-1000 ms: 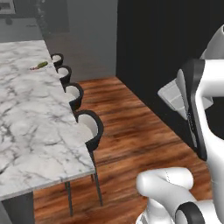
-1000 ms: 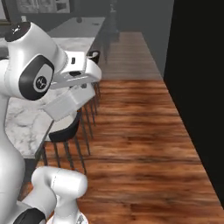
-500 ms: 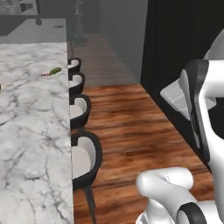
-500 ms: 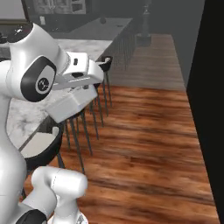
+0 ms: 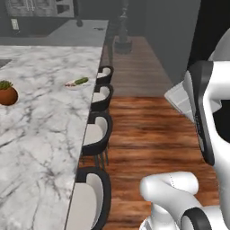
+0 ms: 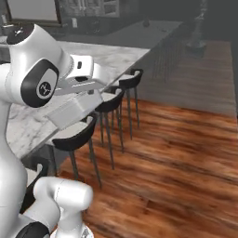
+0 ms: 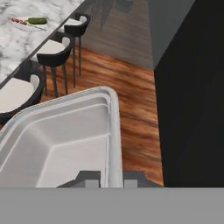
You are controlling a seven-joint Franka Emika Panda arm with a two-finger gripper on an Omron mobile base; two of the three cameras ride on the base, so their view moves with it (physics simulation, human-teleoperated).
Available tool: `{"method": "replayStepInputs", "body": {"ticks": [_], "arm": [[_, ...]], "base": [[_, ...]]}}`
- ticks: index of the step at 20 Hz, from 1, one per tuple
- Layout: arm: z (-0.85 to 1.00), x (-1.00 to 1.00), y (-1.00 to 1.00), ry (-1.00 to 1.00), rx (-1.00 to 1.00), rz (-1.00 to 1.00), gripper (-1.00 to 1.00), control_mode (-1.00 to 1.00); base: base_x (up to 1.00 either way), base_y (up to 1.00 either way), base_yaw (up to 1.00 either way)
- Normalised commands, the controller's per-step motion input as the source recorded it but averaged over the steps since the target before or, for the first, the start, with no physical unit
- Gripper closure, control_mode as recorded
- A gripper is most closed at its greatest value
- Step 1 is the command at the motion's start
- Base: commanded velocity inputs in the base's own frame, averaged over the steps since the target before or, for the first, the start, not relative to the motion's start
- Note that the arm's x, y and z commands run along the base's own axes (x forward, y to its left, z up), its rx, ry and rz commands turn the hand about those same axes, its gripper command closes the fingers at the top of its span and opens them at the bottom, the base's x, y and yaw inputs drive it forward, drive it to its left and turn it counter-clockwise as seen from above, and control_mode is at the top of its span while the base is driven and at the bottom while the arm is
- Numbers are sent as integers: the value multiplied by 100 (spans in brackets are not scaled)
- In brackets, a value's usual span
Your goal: Retrieve the tupperware and aluminum foil from the cabinet and place them on the dining counter near the plate with cucumber and kebab skewer to prepare for storing leftovers.
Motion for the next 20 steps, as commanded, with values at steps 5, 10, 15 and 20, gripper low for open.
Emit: {"method": "replayStepInputs", "body": {"ticks": [5,10,15,20], "arm": [[0,0,0,0,0,0,100,100],[0,0,0,0,0,0,100,100],[0,0,0,0,0,0,100,100],[0,0,0,0,0,0,100,100]], "base": [[100,-63,37],[100,-69,37],[100,-68,39],[100,-51,47]]}}
